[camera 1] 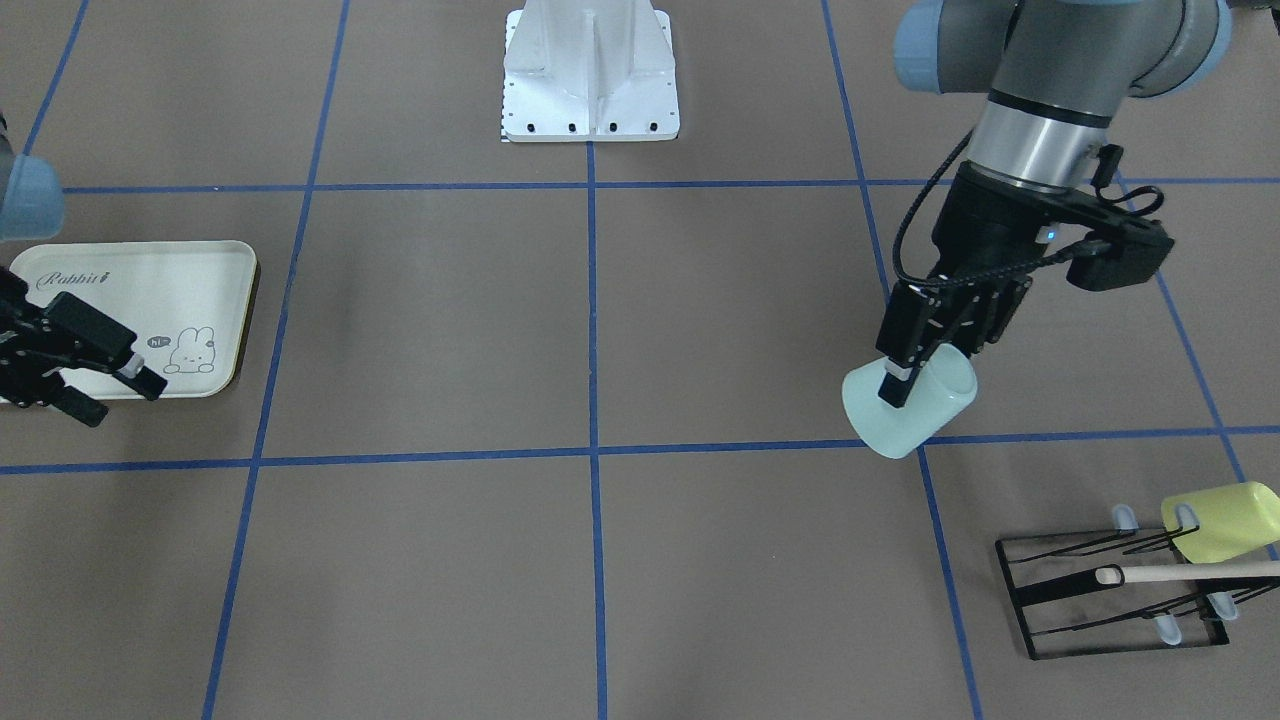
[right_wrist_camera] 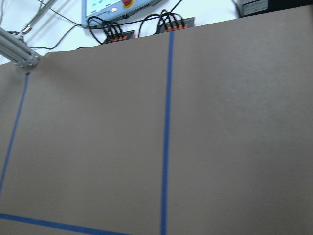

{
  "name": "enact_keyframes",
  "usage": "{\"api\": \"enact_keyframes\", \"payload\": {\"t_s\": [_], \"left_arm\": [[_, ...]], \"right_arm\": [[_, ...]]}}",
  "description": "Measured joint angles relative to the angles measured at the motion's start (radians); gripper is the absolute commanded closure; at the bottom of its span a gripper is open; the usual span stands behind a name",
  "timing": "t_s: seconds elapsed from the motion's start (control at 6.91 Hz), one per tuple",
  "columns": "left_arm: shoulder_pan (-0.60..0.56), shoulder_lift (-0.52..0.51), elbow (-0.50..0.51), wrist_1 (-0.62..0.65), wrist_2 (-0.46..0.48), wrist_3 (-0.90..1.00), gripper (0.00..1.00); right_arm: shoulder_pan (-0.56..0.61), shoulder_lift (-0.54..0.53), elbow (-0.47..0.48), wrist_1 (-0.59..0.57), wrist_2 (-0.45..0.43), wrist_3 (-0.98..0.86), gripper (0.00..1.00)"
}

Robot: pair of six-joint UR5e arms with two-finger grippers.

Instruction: Left arm grabs green cup and hands to right arm on tray

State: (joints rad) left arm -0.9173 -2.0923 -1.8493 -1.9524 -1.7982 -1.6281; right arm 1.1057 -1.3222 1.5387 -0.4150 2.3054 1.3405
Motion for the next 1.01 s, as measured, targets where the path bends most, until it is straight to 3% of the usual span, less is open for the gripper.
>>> {"api": "enact_keyframes", "payload": {"t_s": [0.29, 0.58, 0.72, 1.01], "left_arm": [[0.104, -0.023, -0.048, -0.126, -0.001, -0.355, 0.9], [0.203, -0.094, -0.078, -0.148, -0.001, -0.631, 0.9], [0.228, -0.133, -0.083, -0.151, -0.009, -0.745, 0.9], [0.24, -0.174, -0.084, -0.19, -0.052, -0.93, 0.9]], "right_arm": [[-0.155, 0.037, 0.002, 0.29, -0.147, 0.342, 0.0], [-0.312, 0.078, 0.005, 0.517, -0.342, 0.555, 0.01], [-0.362, 0.102, 0.006, 0.588, -0.403, 0.624, 0.01], [-0.391, 0.146, 0.008, 0.656, -0.437, 0.691, 0.01]]}}
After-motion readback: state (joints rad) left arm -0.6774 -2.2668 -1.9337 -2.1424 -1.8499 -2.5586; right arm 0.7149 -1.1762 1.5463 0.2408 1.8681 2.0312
